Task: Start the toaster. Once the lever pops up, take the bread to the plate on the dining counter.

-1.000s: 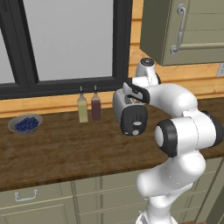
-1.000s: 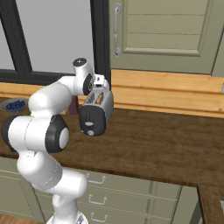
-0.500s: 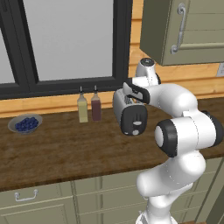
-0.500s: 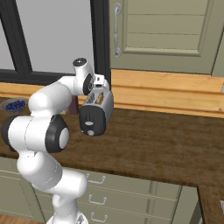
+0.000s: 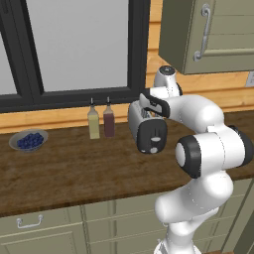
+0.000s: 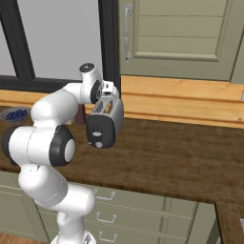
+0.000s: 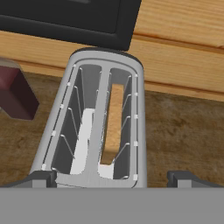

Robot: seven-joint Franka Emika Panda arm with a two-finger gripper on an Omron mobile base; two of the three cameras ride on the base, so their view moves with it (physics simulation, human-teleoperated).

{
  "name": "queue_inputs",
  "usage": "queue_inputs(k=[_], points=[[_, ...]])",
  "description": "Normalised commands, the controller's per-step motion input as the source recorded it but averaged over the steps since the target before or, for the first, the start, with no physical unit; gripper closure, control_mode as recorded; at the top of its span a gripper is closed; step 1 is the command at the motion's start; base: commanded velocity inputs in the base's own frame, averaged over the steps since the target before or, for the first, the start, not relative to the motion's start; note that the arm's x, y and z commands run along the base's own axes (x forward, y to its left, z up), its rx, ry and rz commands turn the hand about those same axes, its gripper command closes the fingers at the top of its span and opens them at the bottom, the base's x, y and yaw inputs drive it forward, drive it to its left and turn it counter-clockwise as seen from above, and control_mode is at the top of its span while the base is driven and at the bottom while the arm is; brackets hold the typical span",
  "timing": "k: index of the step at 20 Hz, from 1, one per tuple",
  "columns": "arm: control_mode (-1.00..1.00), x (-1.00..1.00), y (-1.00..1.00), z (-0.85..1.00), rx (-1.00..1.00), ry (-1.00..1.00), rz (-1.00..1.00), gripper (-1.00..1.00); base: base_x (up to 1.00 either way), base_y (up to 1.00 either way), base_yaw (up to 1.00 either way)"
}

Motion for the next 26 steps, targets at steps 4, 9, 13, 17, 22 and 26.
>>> queue_inputs(k=[4, 9, 13, 17, 22, 26], points=[[-1.00, 0.00, 0.00, 0.00, 0.00, 0.00, 0.00, -1.00, 0.00, 0.00, 0.00], [-1.00, 0.00, 0.00, 0.00, 0.00, 0.00, 0.00, -1.00, 0.00, 0.00, 0.00], [-1.00, 0.00, 0.00, 0.00, 0.00, 0.00, 0.00, -1.00, 0.00, 0.00, 0.00], [-1.00, 0.00, 0.00, 0.00, 0.00, 0.00, 0.00, -1.00, 0.00, 0.00, 0.00], [-1.00, 0.00, 0.00, 0.00, 0.00, 0.00, 0.00, -1.00, 0.00, 0.00, 0.00], [-1.00, 0.00, 0.00, 0.00, 0.00, 0.00, 0.00, -1.00, 0.00, 0.00, 0.00]])
